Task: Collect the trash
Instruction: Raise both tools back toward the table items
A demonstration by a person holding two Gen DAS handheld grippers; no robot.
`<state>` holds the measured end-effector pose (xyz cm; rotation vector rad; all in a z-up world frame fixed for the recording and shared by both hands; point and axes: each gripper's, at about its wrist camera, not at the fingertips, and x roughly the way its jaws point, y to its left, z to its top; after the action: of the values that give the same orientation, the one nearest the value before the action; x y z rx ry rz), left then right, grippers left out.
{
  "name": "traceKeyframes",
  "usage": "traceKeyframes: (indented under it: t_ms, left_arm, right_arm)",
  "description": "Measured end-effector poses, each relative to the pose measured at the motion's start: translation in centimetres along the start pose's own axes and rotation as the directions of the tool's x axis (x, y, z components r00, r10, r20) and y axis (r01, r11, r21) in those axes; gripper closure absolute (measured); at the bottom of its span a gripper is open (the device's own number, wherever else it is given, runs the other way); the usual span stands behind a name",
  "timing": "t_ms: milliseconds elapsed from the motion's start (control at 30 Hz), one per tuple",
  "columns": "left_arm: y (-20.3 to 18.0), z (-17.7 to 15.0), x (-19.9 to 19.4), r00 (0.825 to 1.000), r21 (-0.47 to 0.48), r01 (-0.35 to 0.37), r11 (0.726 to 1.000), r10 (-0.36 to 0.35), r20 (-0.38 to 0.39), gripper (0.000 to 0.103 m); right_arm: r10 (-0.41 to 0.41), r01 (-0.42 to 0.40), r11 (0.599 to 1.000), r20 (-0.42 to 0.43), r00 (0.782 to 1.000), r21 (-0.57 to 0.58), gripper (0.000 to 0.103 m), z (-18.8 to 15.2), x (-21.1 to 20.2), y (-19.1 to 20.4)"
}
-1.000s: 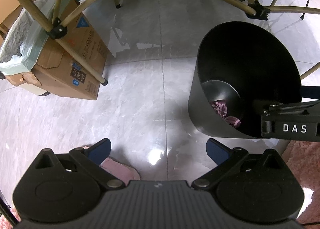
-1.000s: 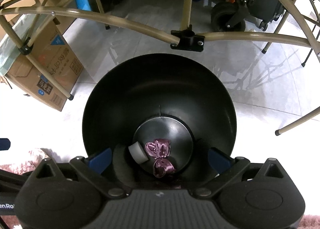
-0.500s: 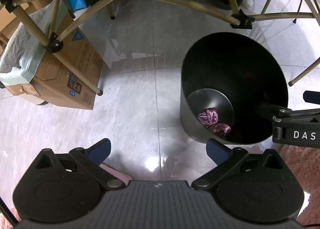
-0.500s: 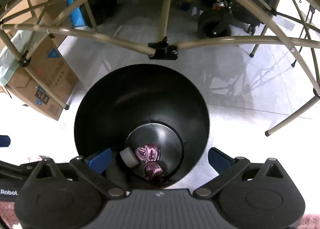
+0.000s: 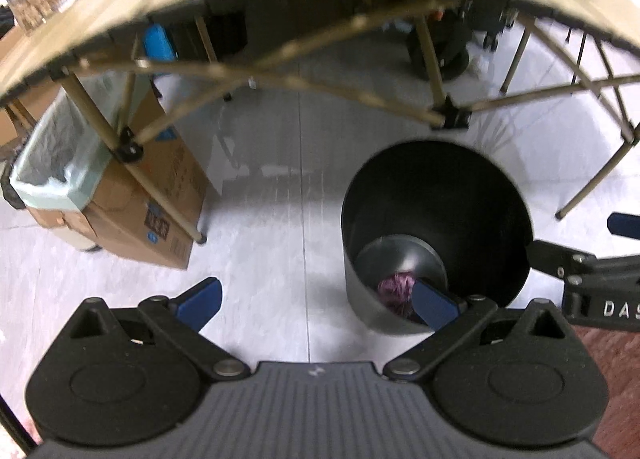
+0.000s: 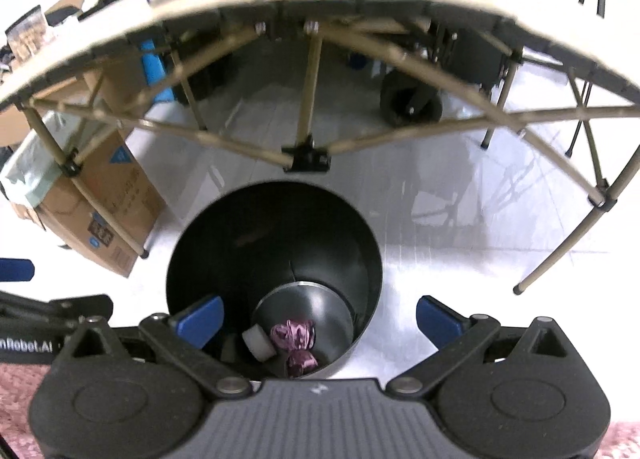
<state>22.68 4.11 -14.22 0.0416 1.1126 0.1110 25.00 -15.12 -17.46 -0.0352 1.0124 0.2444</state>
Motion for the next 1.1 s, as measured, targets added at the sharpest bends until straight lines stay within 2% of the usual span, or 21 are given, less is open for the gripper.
traceKeyframes:
  t_ms: [200,400,733,1100]
  left_arm:
    - [-0.4,0.9,-3.1,0.996,-0.007,0.002,1.0,-0.001,0.089,0.0]
    - [-1.0,1.9,-6.0,0.983,-0.012,0.013,1.0,-0.011,0.184,0.0]
    - [-1.5,5.2,-8.6,0.957,-0.044,0.037,0.998,-0.023,0.288,0.0]
    - [-2.9,9.4,-9.5,0.93,-0.071,0.058,0.996,-0.028,0.367,0.0]
  right_arm:
    - [0.004,-0.003,1.0,0.084,0.996,-0.011,0.0,0.4,-3.1,-0.4]
    - [-0.003,0.009,0.999,0.199,0.98,-0.03,0.0,1.5,-6.8,-0.9]
    - [-0.025,0.03,1.0,0.379,0.925,-0.008,0.0,4.0,-11.6,-2.7]
    - [-0.049,0.042,0.999,0.503,0.863,0.025,0.0,8.0,-12.4,-3.8]
